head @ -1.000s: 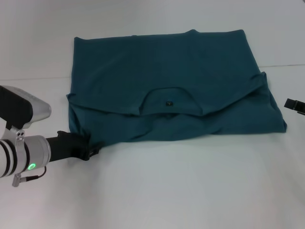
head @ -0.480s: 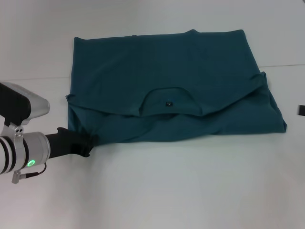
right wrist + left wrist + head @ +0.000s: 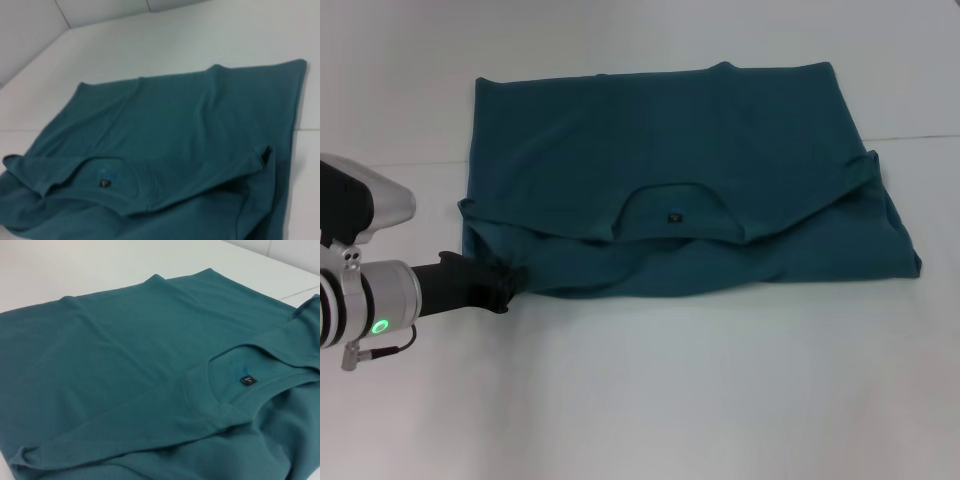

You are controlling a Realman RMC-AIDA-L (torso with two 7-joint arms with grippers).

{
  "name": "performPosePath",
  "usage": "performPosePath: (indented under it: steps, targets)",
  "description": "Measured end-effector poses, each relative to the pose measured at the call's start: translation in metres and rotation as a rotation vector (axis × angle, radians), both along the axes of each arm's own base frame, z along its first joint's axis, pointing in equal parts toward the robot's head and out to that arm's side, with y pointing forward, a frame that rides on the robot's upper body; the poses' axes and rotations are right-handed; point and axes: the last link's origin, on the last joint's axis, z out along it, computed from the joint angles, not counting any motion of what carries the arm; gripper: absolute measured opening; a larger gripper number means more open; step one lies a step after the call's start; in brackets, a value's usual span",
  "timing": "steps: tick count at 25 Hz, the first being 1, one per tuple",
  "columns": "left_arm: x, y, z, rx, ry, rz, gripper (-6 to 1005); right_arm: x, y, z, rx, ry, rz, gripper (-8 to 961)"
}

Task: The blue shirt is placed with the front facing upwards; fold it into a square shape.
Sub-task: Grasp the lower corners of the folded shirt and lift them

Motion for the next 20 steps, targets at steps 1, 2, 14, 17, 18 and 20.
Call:
performPosePath:
  steps: [1, 2, 14, 17, 18, 20]
  targets:
    - [0.0, 0.0, 0.0, 0.001, -0.001, 0.001, 61, 0.001, 0.002, -0.003, -0.008, -0.008, -0.006, 866]
    - [0.0, 0.0, 0.001, 0.002, -0.002, 0.002, 61, 0.001, 0.004, -0.006, -0.017, -0.022, -0.013, 903]
    - [0.001, 0.002, 0.004, 0.01, -0.007, 0.009, 62, -0.02, 0.039, -0.034, -0.144, -0.218, -0.043, 896]
    - [0.0, 0.001, 0.003, 0.009, -0.008, 0.012, 62, -0.02, 0.043, -0.041, -0.154, -0.232, -0.048, 884]
    - [0.0, 0.001, 0.003, 0.009, -0.008, 0.012, 62, -0.02, 0.045, -0.043, -0.155, -0.237, -0.05, 880]
    - [0.001, 0.002, 0.004, 0.01, -0.008, 0.012, 62, -0.018, 0.047, -0.049, -0.158, -0.241, -0.061, 872]
